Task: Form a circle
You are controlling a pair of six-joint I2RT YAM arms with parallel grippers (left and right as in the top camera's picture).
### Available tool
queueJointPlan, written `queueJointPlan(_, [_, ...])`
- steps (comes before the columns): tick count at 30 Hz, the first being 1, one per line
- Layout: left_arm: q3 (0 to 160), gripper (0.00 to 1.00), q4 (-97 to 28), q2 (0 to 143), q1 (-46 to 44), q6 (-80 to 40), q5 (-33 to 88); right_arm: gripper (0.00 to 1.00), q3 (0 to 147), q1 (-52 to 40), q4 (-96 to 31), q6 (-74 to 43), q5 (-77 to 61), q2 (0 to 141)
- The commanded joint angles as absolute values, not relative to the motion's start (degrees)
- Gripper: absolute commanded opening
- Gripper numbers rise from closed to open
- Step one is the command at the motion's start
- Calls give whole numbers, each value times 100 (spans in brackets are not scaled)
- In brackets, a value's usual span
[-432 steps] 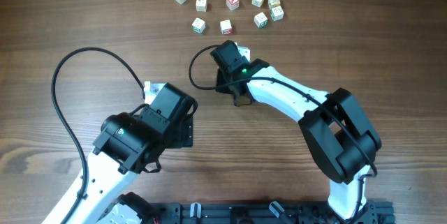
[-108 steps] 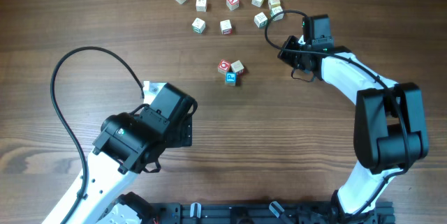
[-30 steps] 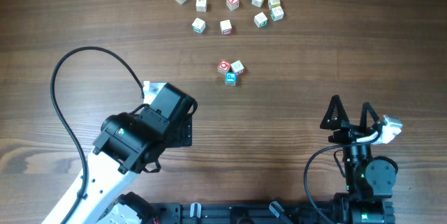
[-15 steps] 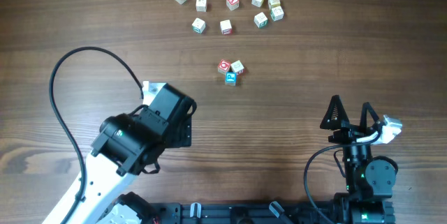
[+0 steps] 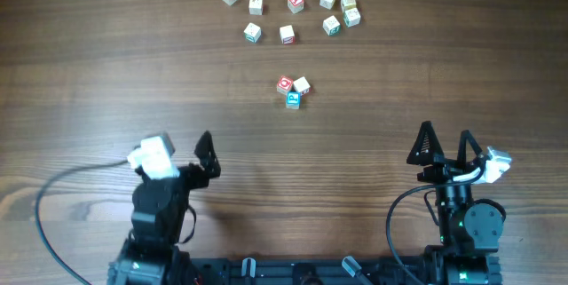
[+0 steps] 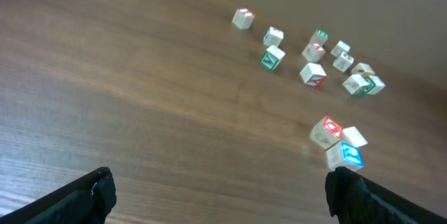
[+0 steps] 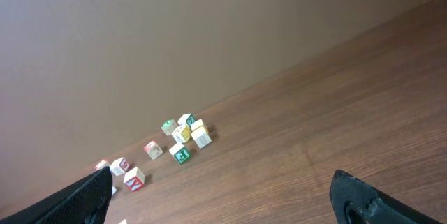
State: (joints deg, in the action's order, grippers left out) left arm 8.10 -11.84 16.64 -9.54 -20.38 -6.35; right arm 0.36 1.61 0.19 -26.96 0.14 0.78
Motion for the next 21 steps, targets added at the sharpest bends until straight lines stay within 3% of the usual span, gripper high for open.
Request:
queueJointPlan(1, [263,100,-915,751,-532,-1737,-30,100,30,180,36,-2716,-10,27])
queueJointPlan(8, [255,100,-893,93,-158,-770,-259,100,30,180,36,-2716,-10,27])
queueJointPlan(21, [255,100,-891,16,-84,-770,-217,100,30,180,36,-2716,-10,27])
